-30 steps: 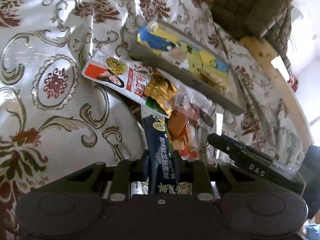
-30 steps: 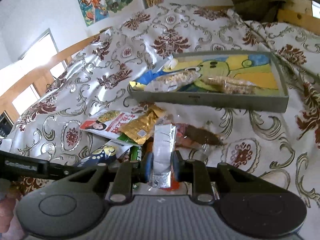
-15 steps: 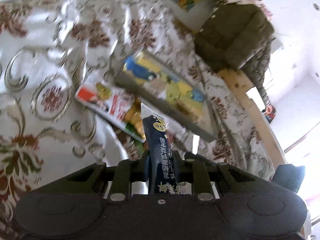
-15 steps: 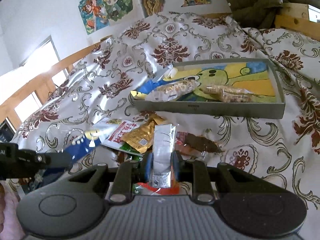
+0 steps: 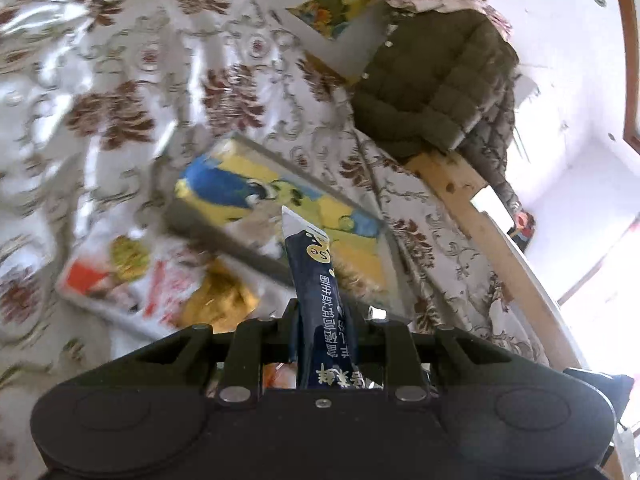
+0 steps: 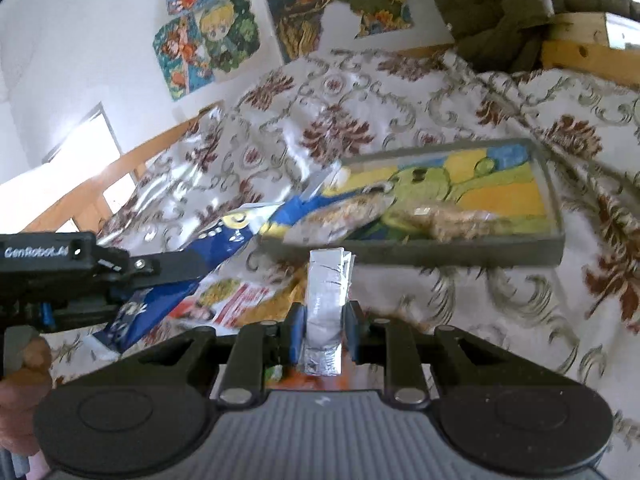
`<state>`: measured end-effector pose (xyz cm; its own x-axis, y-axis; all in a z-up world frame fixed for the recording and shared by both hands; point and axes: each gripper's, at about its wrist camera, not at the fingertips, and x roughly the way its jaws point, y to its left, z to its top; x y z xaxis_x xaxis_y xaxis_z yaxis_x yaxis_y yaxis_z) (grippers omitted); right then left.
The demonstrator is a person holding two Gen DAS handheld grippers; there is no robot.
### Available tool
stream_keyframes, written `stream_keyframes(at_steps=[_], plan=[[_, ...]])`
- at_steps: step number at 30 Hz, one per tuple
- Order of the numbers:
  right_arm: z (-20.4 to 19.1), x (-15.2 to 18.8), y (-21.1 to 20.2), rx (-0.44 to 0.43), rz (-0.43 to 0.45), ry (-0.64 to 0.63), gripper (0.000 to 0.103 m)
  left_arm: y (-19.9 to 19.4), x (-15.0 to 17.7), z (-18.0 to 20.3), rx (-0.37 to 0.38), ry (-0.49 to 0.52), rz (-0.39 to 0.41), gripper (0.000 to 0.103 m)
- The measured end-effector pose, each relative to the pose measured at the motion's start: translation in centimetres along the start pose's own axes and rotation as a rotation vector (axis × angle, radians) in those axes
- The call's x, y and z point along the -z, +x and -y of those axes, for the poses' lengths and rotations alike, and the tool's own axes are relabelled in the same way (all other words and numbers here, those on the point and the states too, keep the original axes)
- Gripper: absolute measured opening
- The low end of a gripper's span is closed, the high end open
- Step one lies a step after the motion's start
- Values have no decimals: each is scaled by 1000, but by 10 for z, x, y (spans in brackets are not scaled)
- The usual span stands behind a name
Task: Organize snacks
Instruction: 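Lift both held snacks and carry them toward the gray tray, then open left gripper to drop the blue stick while right gripper drops the foil packet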
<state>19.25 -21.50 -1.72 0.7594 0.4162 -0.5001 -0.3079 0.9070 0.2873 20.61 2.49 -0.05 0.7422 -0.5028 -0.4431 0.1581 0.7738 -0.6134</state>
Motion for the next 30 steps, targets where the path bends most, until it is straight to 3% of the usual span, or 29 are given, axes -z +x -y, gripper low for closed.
stream_keyframes(at_steps=[9,17,23,30], plan=[[56,-38,12,81,93,83,25,87,-37,24,34,23,35,23],[110,-63,30,192,159,175,25,148,-38,19,13,20,20,23],[137,-70,55,242,132,207,25,169,-36,4,0,14,-12,23],[135,-66,70,247,84,178,25,179,-41,-3,-39,32,-10,24]])
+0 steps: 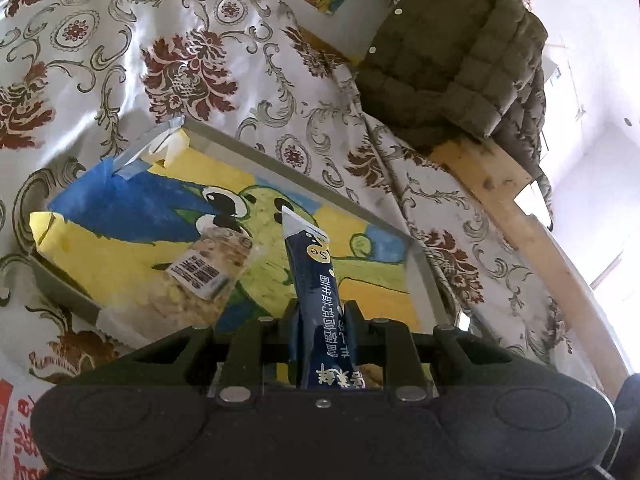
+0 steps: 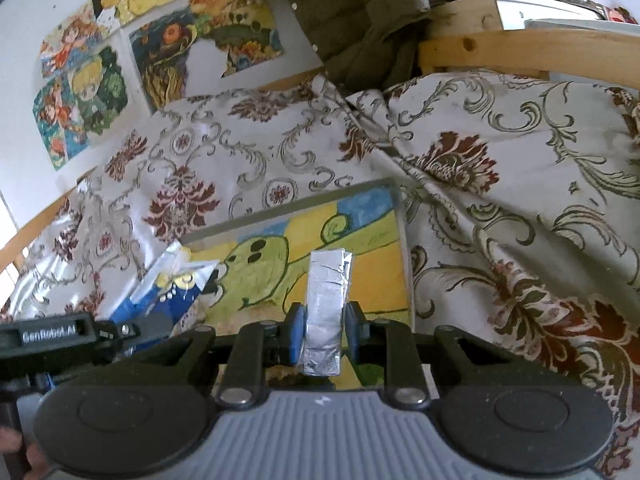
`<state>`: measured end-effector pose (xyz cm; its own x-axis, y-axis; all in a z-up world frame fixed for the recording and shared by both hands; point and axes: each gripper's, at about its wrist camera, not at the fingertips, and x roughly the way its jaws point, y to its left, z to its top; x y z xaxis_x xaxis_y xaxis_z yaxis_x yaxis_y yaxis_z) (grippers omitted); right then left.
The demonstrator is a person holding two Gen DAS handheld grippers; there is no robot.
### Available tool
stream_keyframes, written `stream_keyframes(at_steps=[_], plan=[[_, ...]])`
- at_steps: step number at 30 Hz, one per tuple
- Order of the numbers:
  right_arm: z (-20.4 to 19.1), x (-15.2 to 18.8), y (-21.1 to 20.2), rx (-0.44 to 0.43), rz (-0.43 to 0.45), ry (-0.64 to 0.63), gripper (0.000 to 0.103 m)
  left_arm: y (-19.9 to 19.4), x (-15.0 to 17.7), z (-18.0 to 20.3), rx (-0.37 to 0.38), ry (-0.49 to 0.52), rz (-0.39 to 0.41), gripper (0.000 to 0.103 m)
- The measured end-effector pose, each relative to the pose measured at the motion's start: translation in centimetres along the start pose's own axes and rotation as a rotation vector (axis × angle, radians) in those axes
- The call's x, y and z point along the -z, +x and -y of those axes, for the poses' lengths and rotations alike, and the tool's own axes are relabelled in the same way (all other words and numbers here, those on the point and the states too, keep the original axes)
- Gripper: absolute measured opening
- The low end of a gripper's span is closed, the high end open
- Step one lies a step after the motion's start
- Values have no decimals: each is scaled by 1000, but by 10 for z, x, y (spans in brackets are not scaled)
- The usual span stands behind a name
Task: Organize snacks
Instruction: 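Open left gripper to drop the blue stick while right gripper drops the foil packet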
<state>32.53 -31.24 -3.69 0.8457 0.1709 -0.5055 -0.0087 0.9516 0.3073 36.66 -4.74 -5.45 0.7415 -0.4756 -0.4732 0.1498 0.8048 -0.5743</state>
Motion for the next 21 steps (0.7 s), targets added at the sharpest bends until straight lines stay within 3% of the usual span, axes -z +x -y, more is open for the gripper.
stream_keyframes(at_steps=[8,16,21], plan=[[0,4,3,17,-34,-2,26,14,3,-6,-15,-26,-72,24],[0,5,4,17,-37,-2,31,12,2,-12,-50,-60,-95,29],[-2,3,-1,20,-24,-11,44,7,0,-8,-65,-64,-107,52]])
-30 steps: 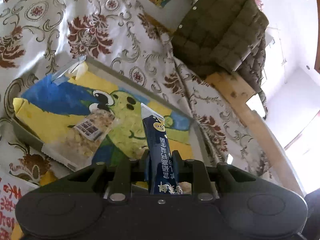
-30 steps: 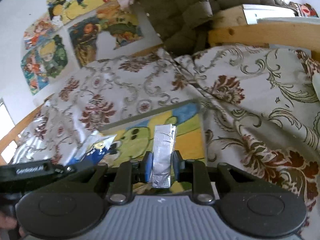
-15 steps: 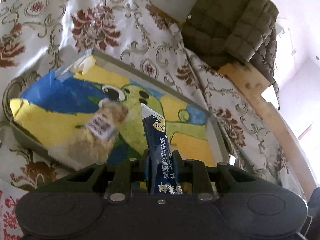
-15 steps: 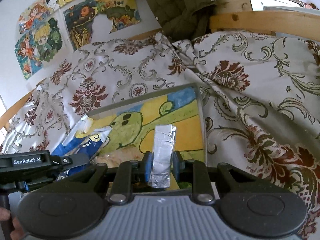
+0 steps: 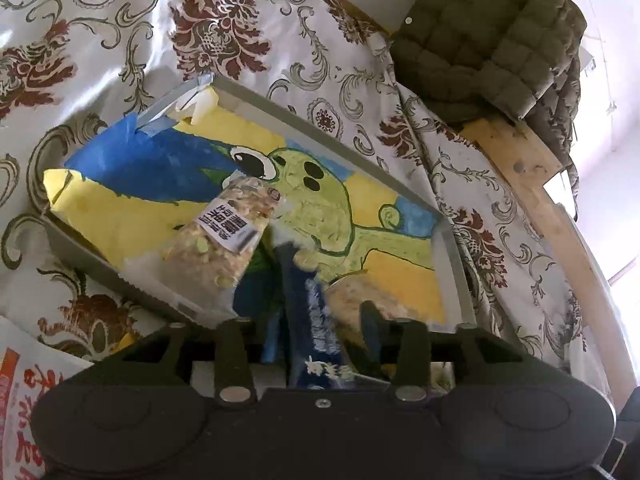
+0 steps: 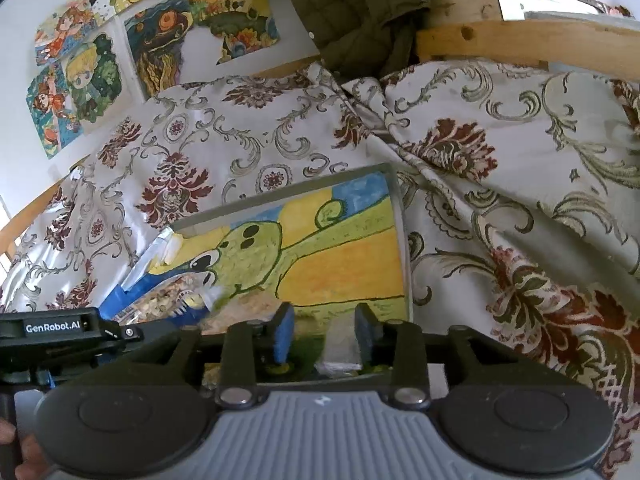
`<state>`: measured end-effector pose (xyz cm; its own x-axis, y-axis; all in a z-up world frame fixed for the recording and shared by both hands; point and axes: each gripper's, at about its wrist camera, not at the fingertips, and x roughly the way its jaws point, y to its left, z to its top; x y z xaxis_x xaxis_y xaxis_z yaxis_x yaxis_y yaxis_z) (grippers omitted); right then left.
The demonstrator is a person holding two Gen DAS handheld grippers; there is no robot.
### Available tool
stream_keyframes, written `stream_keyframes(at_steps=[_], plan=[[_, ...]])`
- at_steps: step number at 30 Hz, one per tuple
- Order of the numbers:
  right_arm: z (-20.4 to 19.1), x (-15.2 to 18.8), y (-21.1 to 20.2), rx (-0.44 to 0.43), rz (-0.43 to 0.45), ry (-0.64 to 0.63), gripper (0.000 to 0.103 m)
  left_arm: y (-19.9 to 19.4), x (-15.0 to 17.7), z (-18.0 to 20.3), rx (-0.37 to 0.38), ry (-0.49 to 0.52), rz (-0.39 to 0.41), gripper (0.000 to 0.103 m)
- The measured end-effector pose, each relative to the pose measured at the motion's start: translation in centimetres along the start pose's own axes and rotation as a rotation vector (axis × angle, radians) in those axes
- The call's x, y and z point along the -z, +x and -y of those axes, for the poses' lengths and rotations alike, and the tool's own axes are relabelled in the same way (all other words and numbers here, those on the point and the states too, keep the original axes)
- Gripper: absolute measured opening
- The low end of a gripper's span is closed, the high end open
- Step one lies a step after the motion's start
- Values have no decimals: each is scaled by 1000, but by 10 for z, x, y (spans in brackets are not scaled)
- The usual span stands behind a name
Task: Organize snacks
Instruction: 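Open left gripper to drop the blue stick while right gripper drops the foil packet, then withdraw both open tools from the tray back toward the snack pile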
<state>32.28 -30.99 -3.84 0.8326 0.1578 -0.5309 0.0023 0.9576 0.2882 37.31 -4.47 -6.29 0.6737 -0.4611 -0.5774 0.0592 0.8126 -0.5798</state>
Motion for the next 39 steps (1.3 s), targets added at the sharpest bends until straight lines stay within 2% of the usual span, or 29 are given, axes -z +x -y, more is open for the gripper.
stream_keyframes(at_steps=[3,7,11,14,16,23,27,39], plan=[[-4,-1,-7,3,21,-21,52,-8,1,6,-5,19,16,66],[-11,-3,-17,9,52,-57,61,-23,2,15,-4,44,45,77],[-18,-5,-34,1,94,-78,76,-44,3,26,-8,88,90,87],[-22,-6,-50,-18,132,-95,88,-63,7,36,-20,134,143,96],[-23,-6,-60,-26,152,-96,91,-75,11,42,-37,163,180,101],[-26,-4,-98,-42,226,-67,102,-126,28,60,-133,296,315,102],[-30,1,-117,-49,254,-65,103,-156,45,64,-183,377,362,102],[-47,46,-173,-58,250,-79,103,-227,106,28,-313,354,381,102]])
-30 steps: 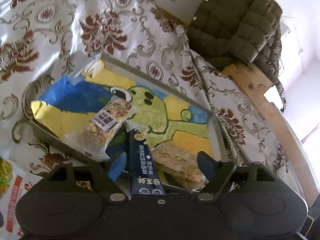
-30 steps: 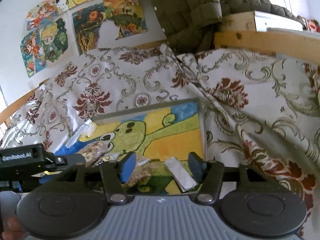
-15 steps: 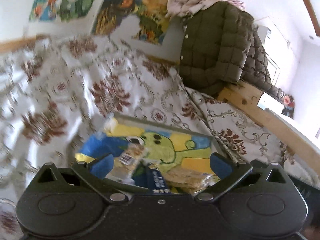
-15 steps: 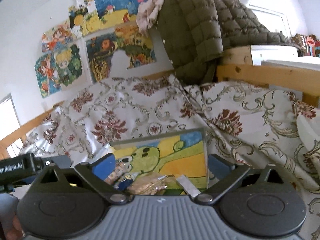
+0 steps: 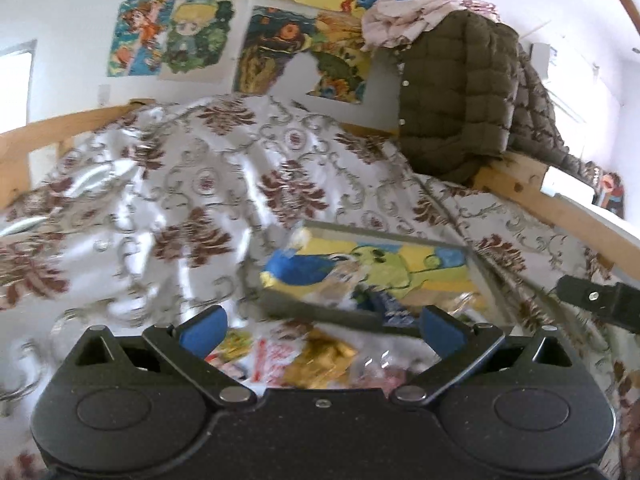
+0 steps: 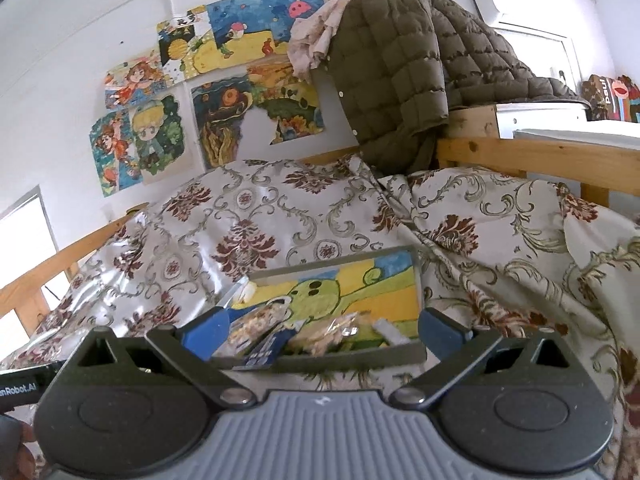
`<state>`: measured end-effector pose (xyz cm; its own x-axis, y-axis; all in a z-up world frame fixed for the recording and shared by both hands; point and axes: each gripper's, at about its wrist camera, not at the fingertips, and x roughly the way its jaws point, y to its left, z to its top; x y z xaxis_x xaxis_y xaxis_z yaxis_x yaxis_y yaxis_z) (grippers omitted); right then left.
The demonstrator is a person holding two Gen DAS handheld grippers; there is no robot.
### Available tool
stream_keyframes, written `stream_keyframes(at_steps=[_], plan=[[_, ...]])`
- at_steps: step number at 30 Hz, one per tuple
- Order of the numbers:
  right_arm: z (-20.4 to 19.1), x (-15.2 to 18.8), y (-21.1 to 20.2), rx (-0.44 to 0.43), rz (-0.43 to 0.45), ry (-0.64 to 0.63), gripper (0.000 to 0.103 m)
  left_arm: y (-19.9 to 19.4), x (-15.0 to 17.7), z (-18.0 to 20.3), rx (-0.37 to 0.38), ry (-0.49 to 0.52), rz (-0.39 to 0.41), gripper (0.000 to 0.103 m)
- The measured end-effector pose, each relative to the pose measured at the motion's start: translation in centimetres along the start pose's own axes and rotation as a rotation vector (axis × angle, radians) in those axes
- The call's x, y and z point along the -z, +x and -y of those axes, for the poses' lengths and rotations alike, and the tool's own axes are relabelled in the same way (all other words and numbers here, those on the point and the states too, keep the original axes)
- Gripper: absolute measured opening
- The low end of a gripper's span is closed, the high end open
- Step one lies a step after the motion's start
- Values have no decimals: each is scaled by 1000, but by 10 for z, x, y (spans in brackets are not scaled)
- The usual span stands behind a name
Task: Organize snacks
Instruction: 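Withdraw both open tools from the tray back toward the snack pile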
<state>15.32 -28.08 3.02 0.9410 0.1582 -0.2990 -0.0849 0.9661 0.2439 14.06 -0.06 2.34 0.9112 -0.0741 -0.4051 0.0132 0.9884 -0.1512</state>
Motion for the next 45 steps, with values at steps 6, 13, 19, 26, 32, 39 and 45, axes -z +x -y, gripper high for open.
stream_keyframes(at_steps=[6,13,19,26,32,39,45], plan=[[-21,17,-25,-28,-24,-45,103,-30,17,-13,-52,30,-15,102],[-38,34,-42,-54,-60,-80,103,-51,34,-18,-82,33,-59,102],[-47,52,-41,-31,-172,-116,103,-52,43,-24,-112,-17,-146,102],[-54,67,-42,-23,-244,-137,103,-55,48,-27,-151,-37,-170,102],[-59,72,-39,-28,-282,-158,103,-57,48,-26,-191,-43,-177,102],[-66,77,-35,-29,-312,-186,103,-54,47,-36,-241,-124,-183,102],[-69,80,-30,-39,-331,-199,103,-48,46,-43,-236,-164,-193,102]])
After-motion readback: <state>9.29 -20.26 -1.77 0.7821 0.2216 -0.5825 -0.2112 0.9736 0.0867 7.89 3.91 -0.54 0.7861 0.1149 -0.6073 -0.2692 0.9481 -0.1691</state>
